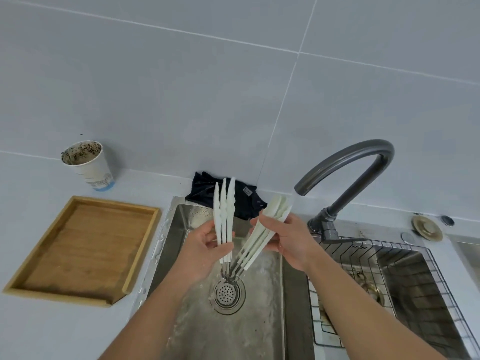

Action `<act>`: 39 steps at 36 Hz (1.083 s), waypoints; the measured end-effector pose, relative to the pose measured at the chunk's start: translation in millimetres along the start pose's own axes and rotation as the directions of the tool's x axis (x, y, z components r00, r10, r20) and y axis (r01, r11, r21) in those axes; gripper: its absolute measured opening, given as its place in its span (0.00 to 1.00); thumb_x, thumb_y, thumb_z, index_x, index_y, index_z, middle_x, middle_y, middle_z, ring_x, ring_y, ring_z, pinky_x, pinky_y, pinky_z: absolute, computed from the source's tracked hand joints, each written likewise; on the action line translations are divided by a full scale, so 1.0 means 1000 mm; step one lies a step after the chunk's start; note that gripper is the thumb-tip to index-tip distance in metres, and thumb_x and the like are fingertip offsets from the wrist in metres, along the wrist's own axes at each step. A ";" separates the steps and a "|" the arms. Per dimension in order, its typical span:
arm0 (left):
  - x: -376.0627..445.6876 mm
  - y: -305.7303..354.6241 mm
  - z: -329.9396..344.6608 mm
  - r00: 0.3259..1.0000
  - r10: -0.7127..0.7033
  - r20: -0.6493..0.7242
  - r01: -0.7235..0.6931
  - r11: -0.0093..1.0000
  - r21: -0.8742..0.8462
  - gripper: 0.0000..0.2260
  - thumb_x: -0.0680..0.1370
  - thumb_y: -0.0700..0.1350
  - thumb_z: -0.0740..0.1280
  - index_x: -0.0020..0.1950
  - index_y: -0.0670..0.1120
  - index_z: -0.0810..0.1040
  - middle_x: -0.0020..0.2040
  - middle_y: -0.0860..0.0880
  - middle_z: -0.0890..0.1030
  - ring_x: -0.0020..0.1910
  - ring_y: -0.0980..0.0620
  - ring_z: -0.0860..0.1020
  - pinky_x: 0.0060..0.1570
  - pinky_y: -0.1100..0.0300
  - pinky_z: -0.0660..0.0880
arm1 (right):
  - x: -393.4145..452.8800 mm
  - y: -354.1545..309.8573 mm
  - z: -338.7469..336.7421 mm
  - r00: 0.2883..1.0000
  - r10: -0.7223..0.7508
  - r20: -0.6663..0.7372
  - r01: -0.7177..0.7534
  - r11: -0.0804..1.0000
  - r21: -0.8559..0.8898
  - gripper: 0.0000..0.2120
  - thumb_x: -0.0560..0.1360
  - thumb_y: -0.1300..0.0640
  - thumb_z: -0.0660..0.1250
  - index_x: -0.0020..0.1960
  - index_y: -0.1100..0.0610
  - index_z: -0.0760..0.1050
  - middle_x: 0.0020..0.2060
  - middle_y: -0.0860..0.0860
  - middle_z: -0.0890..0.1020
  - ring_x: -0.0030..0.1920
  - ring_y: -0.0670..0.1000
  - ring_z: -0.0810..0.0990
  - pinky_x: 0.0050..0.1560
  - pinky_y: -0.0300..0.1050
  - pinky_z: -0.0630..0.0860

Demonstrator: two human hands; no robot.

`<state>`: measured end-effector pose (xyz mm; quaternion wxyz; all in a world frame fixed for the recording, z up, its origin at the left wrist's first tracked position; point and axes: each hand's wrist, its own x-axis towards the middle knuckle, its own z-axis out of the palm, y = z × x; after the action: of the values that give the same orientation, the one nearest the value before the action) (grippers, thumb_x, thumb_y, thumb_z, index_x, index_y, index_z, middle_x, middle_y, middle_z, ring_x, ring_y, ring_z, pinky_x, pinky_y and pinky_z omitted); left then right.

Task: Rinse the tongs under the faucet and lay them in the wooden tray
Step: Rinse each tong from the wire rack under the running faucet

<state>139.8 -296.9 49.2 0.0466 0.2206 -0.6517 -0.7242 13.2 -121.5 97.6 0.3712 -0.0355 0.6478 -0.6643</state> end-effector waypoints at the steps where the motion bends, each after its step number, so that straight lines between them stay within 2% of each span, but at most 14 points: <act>1: 0.000 -0.001 -0.002 1.000 0.000 -0.006 0.000 1.000 -0.011 0.22 0.73 0.30 0.74 0.60 0.53 0.80 0.50 0.50 0.87 0.50 0.50 0.85 0.53 0.55 0.81 | 0.001 -0.001 0.002 1.000 0.001 0.001 -0.001 1.000 -0.011 0.14 0.72 0.55 0.75 0.55 0.59 0.80 0.50 0.58 0.87 0.51 0.60 0.86 0.49 0.58 0.84; 3: 0.001 -0.002 -0.005 1.000 0.000 -0.011 -0.001 0.999 -0.033 0.22 0.73 0.30 0.74 0.59 0.52 0.81 0.50 0.48 0.87 0.50 0.49 0.85 0.54 0.52 0.81 | 0.002 -0.003 0.006 1.000 0.008 0.002 -0.008 0.999 -0.033 0.18 0.70 0.52 0.76 0.56 0.59 0.80 0.49 0.58 0.88 0.51 0.59 0.87 0.48 0.57 0.84; 6: 0.001 -0.001 -0.007 1.000 0.016 0.005 -0.015 0.999 -0.037 0.22 0.73 0.31 0.75 0.62 0.52 0.81 0.52 0.47 0.87 0.52 0.47 0.85 0.54 0.54 0.81 | 0.001 -0.004 0.006 1.000 0.025 0.000 -0.025 0.999 -0.024 0.19 0.74 0.52 0.75 0.59 0.64 0.79 0.49 0.59 0.87 0.51 0.59 0.87 0.48 0.56 0.84; 9: 0.004 0.002 -0.002 1.000 0.009 0.029 -0.008 1.000 -0.026 0.25 0.73 0.31 0.74 0.66 0.51 0.78 0.52 0.49 0.87 0.53 0.51 0.85 0.57 0.54 0.80 | -0.003 -0.005 0.000 0.998 0.057 -0.031 -0.056 0.997 0.051 0.22 0.73 0.52 0.74 0.61 0.65 0.78 0.50 0.60 0.87 0.50 0.60 0.87 0.47 0.57 0.84; 12: 0.008 0.009 0.006 0.998 0.002 0.067 -0.003 1.000 0.027 0.24 0.74 0.33 0.74 0.62 0.58 0.78 0.53 0.54 0.87 0.55 0.55 0.84 0.56 0.57 0.80 | -0.010 -0.008 -0.005 0.995 0.069 -0.069 -0.063 0.994 0.089 0.22 0.73 0.52 0.74 0.61 0.65 0.78 0.48 0.60 0.87 0.47 0.58 0.87 0.44 0.54 0.84; 14: 0.012 0.011 0.012 0.996 -0.012 0.092 0.008 0.999 0.048 0.22 0.75 0.35 0.74 0.61 0.59 0.78 0.53 0.56 0.87 0.54 0.56 0.84 0.56 0.57 0.80 | -0.015 -0.010 -0.008 0.994 0.067 -0.090 -0.059 0.994 0.093 0.23 0.71 0.51 0.74 0.59 0.67 0.79 0.46 0.60 0.87 0.45 0.58 0.87 0.42 0.54 0.85; 21: 0.020 0.016 0.043 0.986 -0.087 0.141 0.101 0.990 -0.097 0.16 0.77 0.35 0.72 0.60 0.51 0.81 0.49 0.51 0.88 0.48 0.53 0.86 0.44 0.64 0.80 | -0.031 -0.023 -0.019 0.968 0.001 -0.251 0.004 1.000 0.021 0.10 0.75 0.56 0.74 0.53 0.61 0.81 0.48 0.63 0.86 0.45 0.61 0.87 0.43 0.57 0.85; 25: 0.025 0.022 0.059 0.981 -0.106 0.164 0.141 0.966 -0.216 0.13 0.78 0.35 0.71 0.61 0.46 0.82 0.52 0.48 0.87 0.53 0.48 0.85 0.52 0.54 0.81 | -0.040 -0.031 -0.027 0.951 -0.046 -0.306 0.033 0.998 -0.045 0.12 0.74 0.55 0.76 0.54 0.58 0.80 0.45 0.57 0.88 0.44 0.57 0.88 0.42 0.55 0.85; 30: 0.033 0.030 0.073 0.974 -0.116 0.194 0.167 0.947 -0.275 0.11 0.79 0.35 0.69 0.59 0.45 0.82 0.51 0.45 0.86 0.52 0.45 0.83 0.54 0.48 0.79 | -0.053 -0.031 -0.038 0.942 -0.070 -0.327 0.044 0.995 -0.087 0.12 0.74 0.55 0.76 0.54 0.57 0.80 0.43 0.55 0.88 0.44 0.55 0.88 0.39 0.50 0.84; 35: 0.035 0.033 0.085 0.968 -0.104 0.229 0.162 0.954 -0.253 0.10 0.78 0.37 0.71 0.55 0.50 0.85 0.51 0.46 0.87 0.52 0.46 0.85 0.52 0.52 0.81 | -0.064 -0.030 -0.052 0.932 -0.089 -0.350 0.051 0.992 -0.117 0.11 0.73 0.54 0.77 0.52 0.58 0.81 0.42 0.55 0.88 0.42 0.55 0.88 0.37 0.49 0.84; 39: 0.036 0.037 0.094 0.969 -0.073 0.238 0.130 0.963 -0.237 0.10 0.77 0.38 0.73 0.52 0.53 0.86 0.52 0.47 0.87 0.53 0.46 0.85 0.50 0.55 0.81 | -0.071 -0.025 -0.061 0.927 -0.099 -0.361 0.051 0.989 -0.140 0.13 0.72 0.53 0.77 0.53 0.59 0.81 0.43 0.57 0.88 0.44 0.58 0.88 0.40 0.54 0.85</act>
<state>63.3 -228.5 80.8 -0.0380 0.1621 -0.5438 -0.8226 21.3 -35.1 140.8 0.2149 0.0406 0.7450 -0.6302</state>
